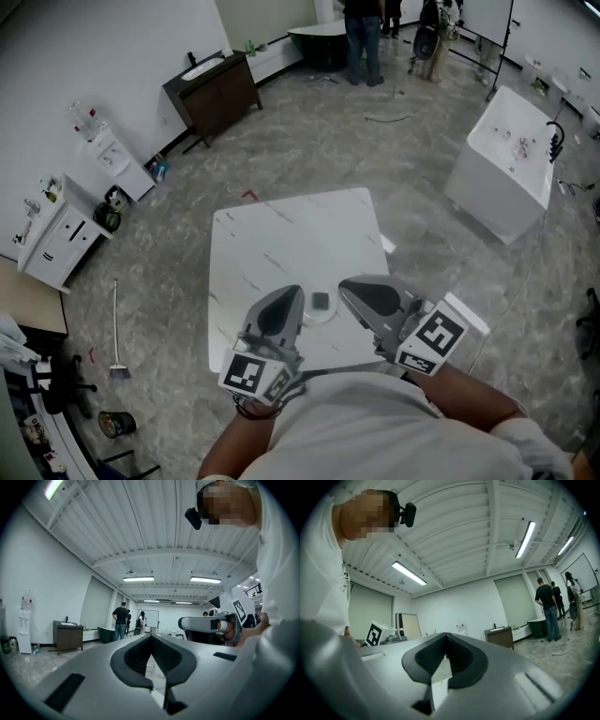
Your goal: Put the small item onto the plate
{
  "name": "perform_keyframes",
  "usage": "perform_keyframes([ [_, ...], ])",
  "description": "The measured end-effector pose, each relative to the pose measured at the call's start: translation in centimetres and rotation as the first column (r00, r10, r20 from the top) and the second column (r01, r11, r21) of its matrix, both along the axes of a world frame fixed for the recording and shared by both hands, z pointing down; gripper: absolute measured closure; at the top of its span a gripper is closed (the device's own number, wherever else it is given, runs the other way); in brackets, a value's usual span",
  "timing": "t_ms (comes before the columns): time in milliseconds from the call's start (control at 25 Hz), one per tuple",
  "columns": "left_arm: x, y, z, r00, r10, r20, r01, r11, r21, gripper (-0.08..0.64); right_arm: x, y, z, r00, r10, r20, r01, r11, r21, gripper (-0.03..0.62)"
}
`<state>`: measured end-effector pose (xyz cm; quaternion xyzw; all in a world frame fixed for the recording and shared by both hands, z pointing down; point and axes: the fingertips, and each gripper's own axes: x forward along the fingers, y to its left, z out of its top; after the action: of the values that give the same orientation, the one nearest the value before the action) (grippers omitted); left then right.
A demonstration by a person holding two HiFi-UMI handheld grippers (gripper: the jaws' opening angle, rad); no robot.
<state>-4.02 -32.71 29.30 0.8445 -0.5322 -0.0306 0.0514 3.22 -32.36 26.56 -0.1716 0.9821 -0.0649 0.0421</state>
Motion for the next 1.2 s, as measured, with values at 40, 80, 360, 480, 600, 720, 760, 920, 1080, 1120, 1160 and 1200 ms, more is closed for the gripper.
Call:
perform_keyframes([
  [40,0.5,0.5,-1.0,1.000,-0.003,0.003,0.003,1.000,0.011,0.554,0.4,0.7,-1.0,1.000,-0.003,0.004,0.003,1.000,0.024,0.591],
  [80,1.0,0.9,-1.9,1.000,-0.006,0.005,0.006,1.000,0.023,0.554,0.9,1.3,-1.9,1.000,-0.005,0.005,0.004,0.999,0.047,0.591],
  [360,3.0,2.9,-6.2,0.999,-0.031,0.031,0.028,0.995,0.093,0.554,2.8,3.6,-4.2,1.000,-0.010,-0.003,0.010,0.993,0.121,0.591],
  [480,3.5,3.4,-6.9,0.999,-0.036,0.036,0.032,0.994,0.108,0.554,3.3,4.1,-4.5,1.000,-0.005,-0.012,0.006,0.990,0.141,0.591],
  [600,3.9,3.6,-7.4,0.999,-0.039,0.039,0.034,0.993,0.115,0.554,3.6,4.3,-5.0,1.000,-0.008,-0.010,0.010,0.988,0.155,0.591],
  [720,4.6,4.0,-7.7,0.999,-0.030,0.045,0.025,0.993,0.116,0.554,4.0,4.6,-5.3,1.000,-0.010,-0.004,0.010,0.988,0.156,0.591],
  [760,4.8,4.2,-7.7,0.998,-0.027,0.048,0.021,0.993,0.116,0.554,4.1,4.7,-5.3,1.000,-0.011,-0.002,0.011,0.988,0.153,0.591],
  [920,5.3,4.4,-7.8,0.998,-0.022,0.056,0.015,0.993,0.117,0.554,4.3,4.8,-5.2,1.000,-0.014,0.000,0.014,0.989,0.146,0.591],
  [1080,5.2,4.4,-7.7,0.998,-0.024,0.056,0.017,0.993,0.116,0.554,4.3,4.7,-5.2,1.000,-0.012,0.001,0.012,0.989,0.146,0.591],
  [1120,5.2,4.4,-7.6,0.998,-0.023,0.056,0.017,0.993,0.114,0.554,4.3,4.8,-5.1,1.000,-0.012,0.000,0.011,0.989,0.146,0.591],
  [1160,5.2,4.5,-7.5,0.998,-0.022,0.055,0.016,0.994,0.113,0.554,4.2,4.9,-5.1,1.000,-0.011,-0.001,0.011,0.989,0.146,0.591],
  [1200,5.2,4.6,-7.4,0.998,-0.021,0.054,0.015,0.994,0.111,0.554,4.2,4.9,-5.0,1.000,-0.011,-0.001,0.011,0.989,0.146,0.591],
])
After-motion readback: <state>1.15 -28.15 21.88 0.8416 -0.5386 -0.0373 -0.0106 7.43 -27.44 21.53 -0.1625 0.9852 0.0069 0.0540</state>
